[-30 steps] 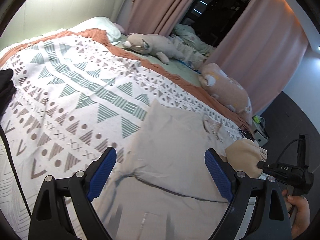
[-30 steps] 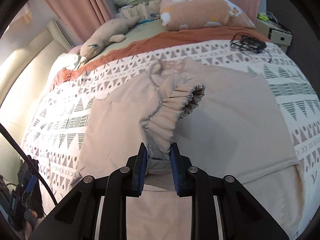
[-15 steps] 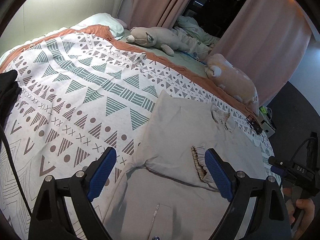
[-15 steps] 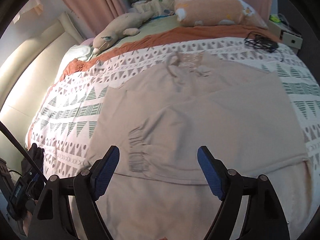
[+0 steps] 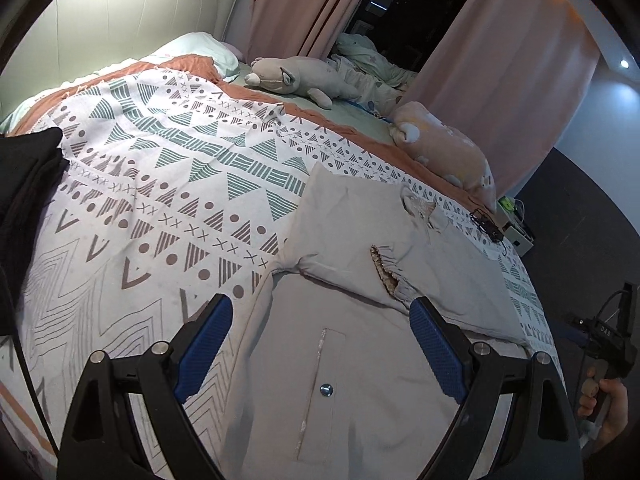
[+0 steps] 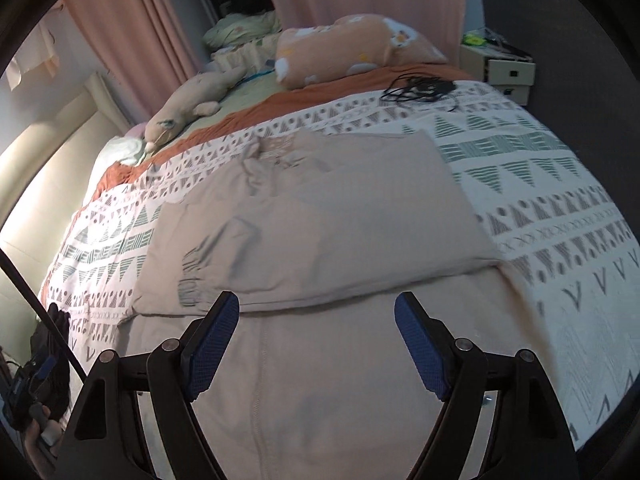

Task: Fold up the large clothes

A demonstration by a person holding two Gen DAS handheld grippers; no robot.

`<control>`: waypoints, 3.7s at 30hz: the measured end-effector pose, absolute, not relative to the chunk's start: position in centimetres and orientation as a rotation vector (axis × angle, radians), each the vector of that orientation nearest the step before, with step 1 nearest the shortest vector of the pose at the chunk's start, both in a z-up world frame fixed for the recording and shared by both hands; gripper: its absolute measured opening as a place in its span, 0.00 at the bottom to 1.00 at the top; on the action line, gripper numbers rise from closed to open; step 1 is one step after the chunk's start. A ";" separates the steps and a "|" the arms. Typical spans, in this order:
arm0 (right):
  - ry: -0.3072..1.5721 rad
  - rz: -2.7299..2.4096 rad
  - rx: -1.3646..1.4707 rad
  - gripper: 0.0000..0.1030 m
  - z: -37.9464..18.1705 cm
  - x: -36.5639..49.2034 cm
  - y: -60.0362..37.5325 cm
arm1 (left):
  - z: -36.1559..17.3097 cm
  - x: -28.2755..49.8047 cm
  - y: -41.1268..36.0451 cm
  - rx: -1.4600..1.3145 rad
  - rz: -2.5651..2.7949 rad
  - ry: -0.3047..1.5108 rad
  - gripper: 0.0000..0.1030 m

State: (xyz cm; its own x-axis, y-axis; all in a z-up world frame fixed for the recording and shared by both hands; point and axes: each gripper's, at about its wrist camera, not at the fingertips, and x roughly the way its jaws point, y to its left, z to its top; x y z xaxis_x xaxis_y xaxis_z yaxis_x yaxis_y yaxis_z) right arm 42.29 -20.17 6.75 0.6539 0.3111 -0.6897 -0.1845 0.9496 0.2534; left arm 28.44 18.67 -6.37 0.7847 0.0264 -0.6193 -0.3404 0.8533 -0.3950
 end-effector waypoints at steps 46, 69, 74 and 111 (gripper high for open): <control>0.941 0.272 0.555 0.80 -5.3 25.1 -42.9 | -13.6 15.0 16.8 -0.614 0.054 0.696 0.77; 0.976 0.446 0.819 0.80 -10.8 33.6 -45.4 | -21.7 22.7 18.1 -0.875 -0.047 0.897 0.63; 0.982 0.454 0.785 0.66 -11.2 32.4 -44.2 | -22.0 21.9 17.7 -0.887 -0.101 0.927 0.49; 0.656 0.650 0.687 0.03 2.6 17.9 -43.2 | -7.1 7.6 18.7 -0.894 -0.150 0.523 0.10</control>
State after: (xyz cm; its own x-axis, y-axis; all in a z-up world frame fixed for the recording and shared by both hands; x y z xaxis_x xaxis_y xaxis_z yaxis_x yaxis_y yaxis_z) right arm 17.90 -43.21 2.62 0.6188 0.7172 -0.3205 -0.3143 0.6000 0.7357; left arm 7.62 18.69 -7.13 0.8649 -0.3375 -0.3715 -0.0891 0.6252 -0.7754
